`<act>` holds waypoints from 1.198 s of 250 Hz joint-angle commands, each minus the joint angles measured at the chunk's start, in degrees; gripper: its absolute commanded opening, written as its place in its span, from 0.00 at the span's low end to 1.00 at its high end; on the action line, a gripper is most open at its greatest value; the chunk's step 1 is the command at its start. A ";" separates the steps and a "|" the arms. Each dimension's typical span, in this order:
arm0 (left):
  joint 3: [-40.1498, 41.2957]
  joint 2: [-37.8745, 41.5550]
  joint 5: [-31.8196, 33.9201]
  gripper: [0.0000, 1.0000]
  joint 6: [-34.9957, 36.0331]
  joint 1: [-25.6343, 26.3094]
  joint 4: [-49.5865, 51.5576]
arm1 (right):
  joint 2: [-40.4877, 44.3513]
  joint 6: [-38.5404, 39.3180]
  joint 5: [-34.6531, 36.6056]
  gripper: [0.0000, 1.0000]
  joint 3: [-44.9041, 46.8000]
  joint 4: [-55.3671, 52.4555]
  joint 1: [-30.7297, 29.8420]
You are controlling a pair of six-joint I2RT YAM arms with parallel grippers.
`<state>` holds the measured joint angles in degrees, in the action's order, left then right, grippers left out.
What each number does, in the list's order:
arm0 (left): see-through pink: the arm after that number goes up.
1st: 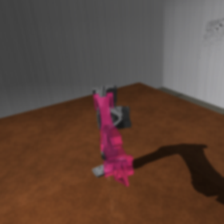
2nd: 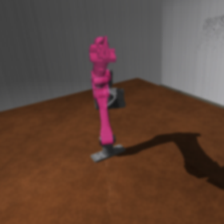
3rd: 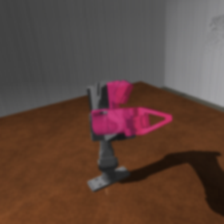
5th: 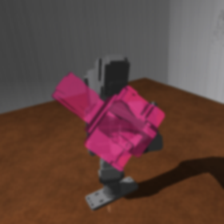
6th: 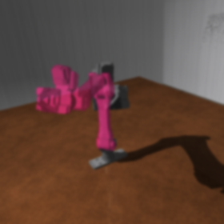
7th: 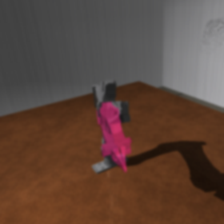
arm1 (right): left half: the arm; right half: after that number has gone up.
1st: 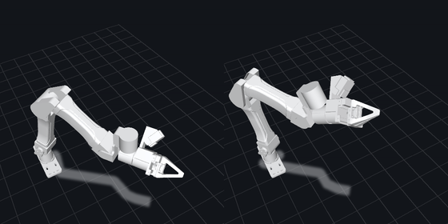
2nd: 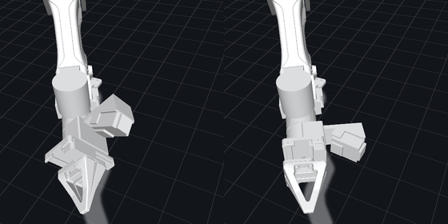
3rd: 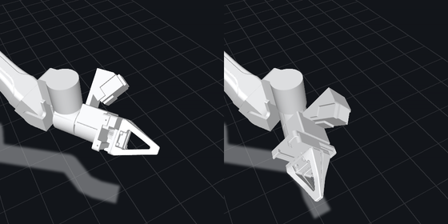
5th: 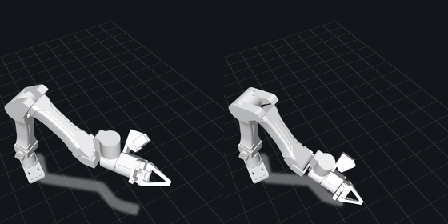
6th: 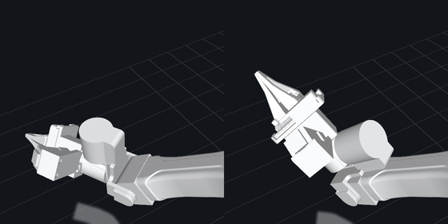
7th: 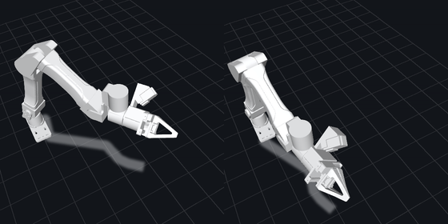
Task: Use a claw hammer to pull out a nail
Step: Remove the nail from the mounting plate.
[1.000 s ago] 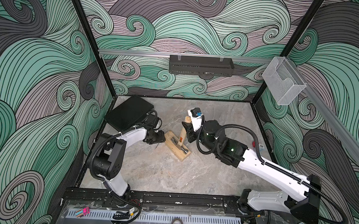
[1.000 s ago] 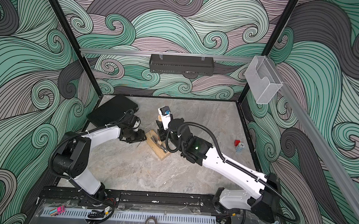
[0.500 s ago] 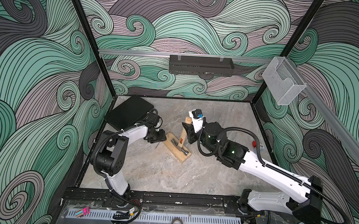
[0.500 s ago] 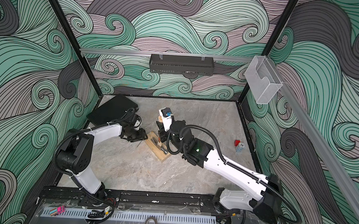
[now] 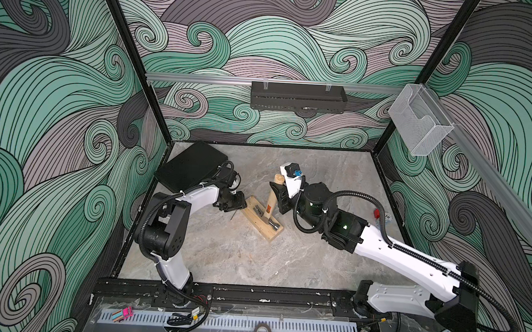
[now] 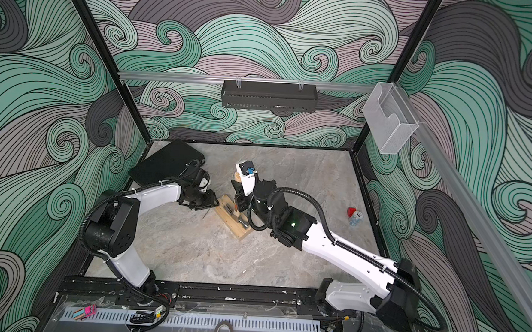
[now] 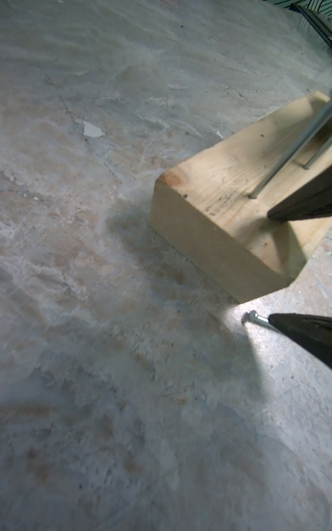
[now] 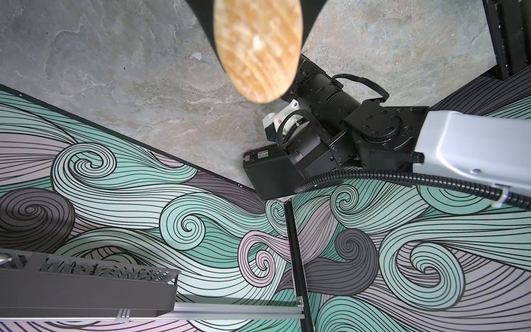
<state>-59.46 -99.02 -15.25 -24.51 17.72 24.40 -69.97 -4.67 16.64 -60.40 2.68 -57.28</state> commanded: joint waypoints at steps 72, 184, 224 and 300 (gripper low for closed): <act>1.36 -3.70 2.26 0.49 0.21 -0.86 5.81 | 3.53 0.54 -1.59 0.00 4.10 8.65 -1.83; 1.78 -5.22 1.55 0.48 0.12 -0.95 5.92 | 5.44 2.35 -2.01 0.00 10.55 18.09 -2.84; 1.89 -5.45 1.51 0.48 0.25 -0.93 5.89 | 6.08 2.82 -3.15 0.00 12.50 20.84 -2.93; 1.94 -6.40 1.37 0.47 0.67 -0.98 5.81 | 6.59 2.63 -3.37 0.00 14.99 23.02 -3.36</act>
<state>-59.64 -100.51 -20.75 -24.62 17.23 24.64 -65.34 1.34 16.25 -47.16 22.65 -59.20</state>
